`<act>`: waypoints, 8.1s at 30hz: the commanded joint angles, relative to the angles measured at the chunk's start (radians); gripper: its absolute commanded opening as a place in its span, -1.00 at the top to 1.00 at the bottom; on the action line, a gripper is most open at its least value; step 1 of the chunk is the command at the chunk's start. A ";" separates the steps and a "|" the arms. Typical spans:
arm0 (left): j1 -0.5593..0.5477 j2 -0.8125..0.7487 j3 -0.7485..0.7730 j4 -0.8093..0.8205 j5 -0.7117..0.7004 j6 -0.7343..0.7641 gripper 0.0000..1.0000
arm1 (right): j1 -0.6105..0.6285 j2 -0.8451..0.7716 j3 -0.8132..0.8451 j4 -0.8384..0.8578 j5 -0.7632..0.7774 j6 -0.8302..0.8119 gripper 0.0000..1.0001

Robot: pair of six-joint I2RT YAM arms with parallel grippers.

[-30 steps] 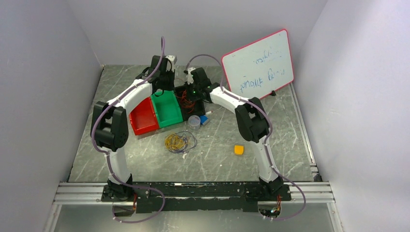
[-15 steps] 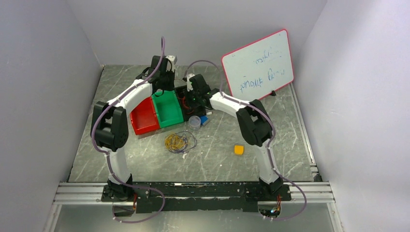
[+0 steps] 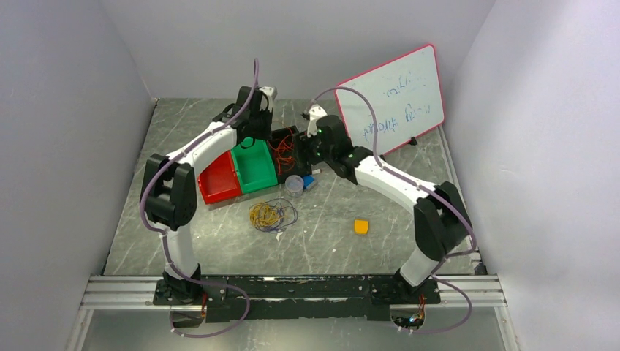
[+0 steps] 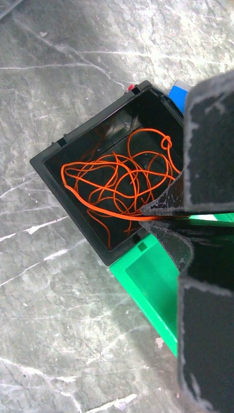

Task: Untangle the cables

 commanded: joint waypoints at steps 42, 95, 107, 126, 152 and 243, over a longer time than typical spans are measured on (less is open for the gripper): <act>-0.109 0.133 0.201 -0.133 -0.104 0.026 0.03 | -0.019 -0.381 -0.434 0.035 0.020 0.122 -0.20; 0.097 -0.428 -0.333 0.182 -0.176 0.002 -0.10 | 0.076 0.313 0.195 0.022 -0.168 0.083 0.35; 0.099 -0.424 -0.331 0.180 -0.172 0.004 -0.09 | 0.070 0.310 0.179 0.035 -0.159 0.086 0.95; 0.099 -0.412 -0.326 0.178 -0.156 0.000 -0.06 | 0.033 0.399 0.291 -0.038 -0.023 0.056 1.00; 0.099 -0.416 -0.327 0.177 -0.161 0.006 -0.04 | 0.045 0.478 0.447 -0.114 0.028 -0.038 0.49; 0.100 -0.485 -0.348 0.165 -0.184 -0.006 -0.18 | 0.015 0.239 0.358 -0.154 0.028 -0.047 -0.09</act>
